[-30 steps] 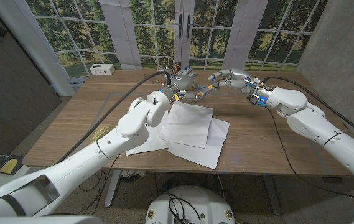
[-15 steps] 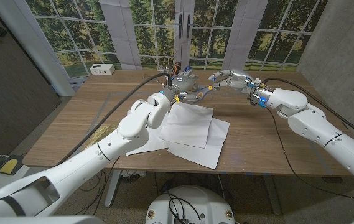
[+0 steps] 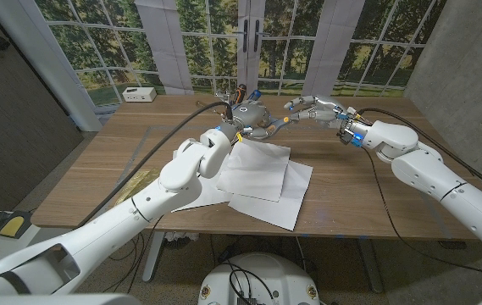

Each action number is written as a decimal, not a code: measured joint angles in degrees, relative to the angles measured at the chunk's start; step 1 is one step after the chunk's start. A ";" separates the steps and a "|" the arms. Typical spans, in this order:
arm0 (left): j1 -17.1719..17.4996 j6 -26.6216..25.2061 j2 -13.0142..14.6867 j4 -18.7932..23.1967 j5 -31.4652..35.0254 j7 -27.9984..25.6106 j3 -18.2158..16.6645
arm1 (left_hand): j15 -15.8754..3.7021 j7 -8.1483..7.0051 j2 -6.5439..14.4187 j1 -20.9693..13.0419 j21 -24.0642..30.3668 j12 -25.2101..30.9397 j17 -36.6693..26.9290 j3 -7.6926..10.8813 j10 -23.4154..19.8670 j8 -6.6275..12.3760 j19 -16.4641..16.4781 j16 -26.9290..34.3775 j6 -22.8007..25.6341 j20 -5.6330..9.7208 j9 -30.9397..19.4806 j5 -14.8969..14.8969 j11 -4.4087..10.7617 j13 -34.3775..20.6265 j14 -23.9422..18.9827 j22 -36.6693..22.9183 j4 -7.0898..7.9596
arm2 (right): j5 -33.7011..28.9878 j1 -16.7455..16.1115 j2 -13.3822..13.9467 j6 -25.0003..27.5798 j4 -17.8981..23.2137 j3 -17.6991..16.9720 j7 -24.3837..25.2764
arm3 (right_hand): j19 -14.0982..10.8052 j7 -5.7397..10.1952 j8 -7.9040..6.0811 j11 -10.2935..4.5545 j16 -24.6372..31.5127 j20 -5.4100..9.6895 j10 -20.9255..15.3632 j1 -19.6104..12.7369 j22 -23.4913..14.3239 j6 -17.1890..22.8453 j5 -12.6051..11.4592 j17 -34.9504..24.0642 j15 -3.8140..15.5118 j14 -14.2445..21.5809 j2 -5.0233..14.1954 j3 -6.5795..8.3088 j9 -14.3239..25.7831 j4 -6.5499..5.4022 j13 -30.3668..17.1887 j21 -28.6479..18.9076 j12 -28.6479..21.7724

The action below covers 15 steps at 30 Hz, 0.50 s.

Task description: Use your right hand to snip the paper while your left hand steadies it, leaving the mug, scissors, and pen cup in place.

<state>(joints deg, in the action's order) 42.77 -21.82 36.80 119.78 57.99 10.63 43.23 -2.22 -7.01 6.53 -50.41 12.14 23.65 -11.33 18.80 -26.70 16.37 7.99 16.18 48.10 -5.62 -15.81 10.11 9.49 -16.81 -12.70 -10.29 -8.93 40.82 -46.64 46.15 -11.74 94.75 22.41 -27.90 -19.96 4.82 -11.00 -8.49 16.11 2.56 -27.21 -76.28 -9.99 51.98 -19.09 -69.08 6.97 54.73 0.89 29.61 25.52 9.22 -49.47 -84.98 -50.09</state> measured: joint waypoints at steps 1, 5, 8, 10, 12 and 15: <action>0.89 0.21 0.01 -0.38 -0.34 -0.69 -0.60 | -0.01 0.00 0.01 0.00 0.00 0.79 -0.30 0.16 -0.54 0.01 0.23 0.64 0.00 -0.23 0.06 0.00 -0.53 -0.85 -1.24 0.00 0.16 | 0.79 0.03 -0.02 0.82 0.00 -0.01 -0.36 | 0.00 0.00 0.00 0.00 0.00 0.00 0.00 0.00 0.00 0.00 -0.01 0.00 0.00 0.00 0.00 0.00 0.00 0.00 0.00 0.00 0.00; 0.89 1.04 0.01 -0.38 -1.44 -3.10 -0.60 | -0.12 -0.15 0.01 0.01 0.00 1.39 -2.52 0.64 -1.90 1.31 1.64 3.70 0.17 -0.21 0.23 -0.01 -1.90 -5.02 -5.89 0.00 0.17 | 1.41 0.19 -0.09 1.10 -0.18 -0.13 -0.80 | 0.00 0.00 0.00 0.00 0.02 0.00 0.00 0.00 0.00 0.00 -0.21 0.00 0.00 0.00 0.00 0.00 0.00 0.00 0.00 0.00 0.00; 2.15 2.15 -0.16 -1.32 -2.84 -5.99 -1.51 | -0.22 -0.17 -0.35 -0.35 0.33 1.39 -7.67 0.72 -2.03 1.75 2.47 8.11 0.21 -0.35 0.59 -0.01 -2.03 -11.84 -9.73 -0.26 0.10 | 1.81 0.23 -0.15 1.21 -0.38 -0.24 -1.11 | 0.00 0.00 0.00 0.00 0.03 0.00 0.00 0.00 0.00 0.00 -0.21 0.00 0.00 0.00 0.00 0.00 0.00 0.00 0.00 0.00 0.00; 2.30 2.47 -0.19 -1.48 -3.22 -6.76 -1.65 | -0.29 -0.17 -1.01 -1.01 0.44 1.39 -11.52 0.72 -2.06 2.00 3.00 11.04 0.24 -0.34 0.67 -0.01 -2.06 -16.81 -11.39 -0.26 0.10 | 1.96 0.23 -0.16 1.22 -0.52 -0.34 -1.24 | 0.00 0.00 0.00 0.00 0.03 0.00 0.00 0.00 0.00 0.00 -0.22 0.00 0.00 0.00 0.00 0.01 0.00 0.00 0.12 0.00 0.00; 2.47 3.13 -0.26 -1.71 -4.05 -8.27 -1.80 | -0.36 -0.36 -1.44 -1.44 0.44 1.39 -14.21 0.70 -2.14 2.07 3.06 13.17 0.47 -0.40 0.56 -0.01 -2.14 -20.44 -12.62 -0.26 0.11 | 2.20 0.23 -0.16 1.23 -0.61 -0.44 -1.41 | 0.00 0.00 0.00 0.00 0.06 0.00 0.00 0.00 0.00 0.00 -0.22 0.00 0.00 0.00 0.00 0.01 0.00 0.01 0.13 0.00 0.00; 2.57 3.59 -0.34 -1.93 -4.74 -9.16 -1.94 | -0.48 0.28 -2.25 -2.27 0.44 1.39 -19.64 0.11 -3.06 2.41 3.06 16.71 1.68 -0.40 -0.75 0.00 -3.06 -28.84 -14.02 -0.51 0.31 | 2.48 0.19 -0.16 1.23 -0.71 -0.59 -1.59 | 0.00 0.00 0.00 0.00 0.12 0.00 0.00 -0.01 0.00 0.00 -0.23 0.00 0.00 0.00 0.00 0.09 0.00 0.08 0.11 0.00 0.00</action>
<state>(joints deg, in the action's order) 45.34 -18.22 36.47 117.85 53.24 1.48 41.29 -2.71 -6.73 4.28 -52.68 12.57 25.04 -30.97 18.92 -29.77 18.77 11.05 32.89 49.77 -6.02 -16.57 10.10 6.43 -45.64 -26.72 -10.80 -8.62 43.30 -46.46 45.99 -10.51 94.04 21.82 -29.49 -19.96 4.82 -11.00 -8.49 16.24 2.56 -27.21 -76.28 -9.99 51.98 -19.32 -69.08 6.98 54.73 0.89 29.69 25.52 9.29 -49.36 -84.98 -50.09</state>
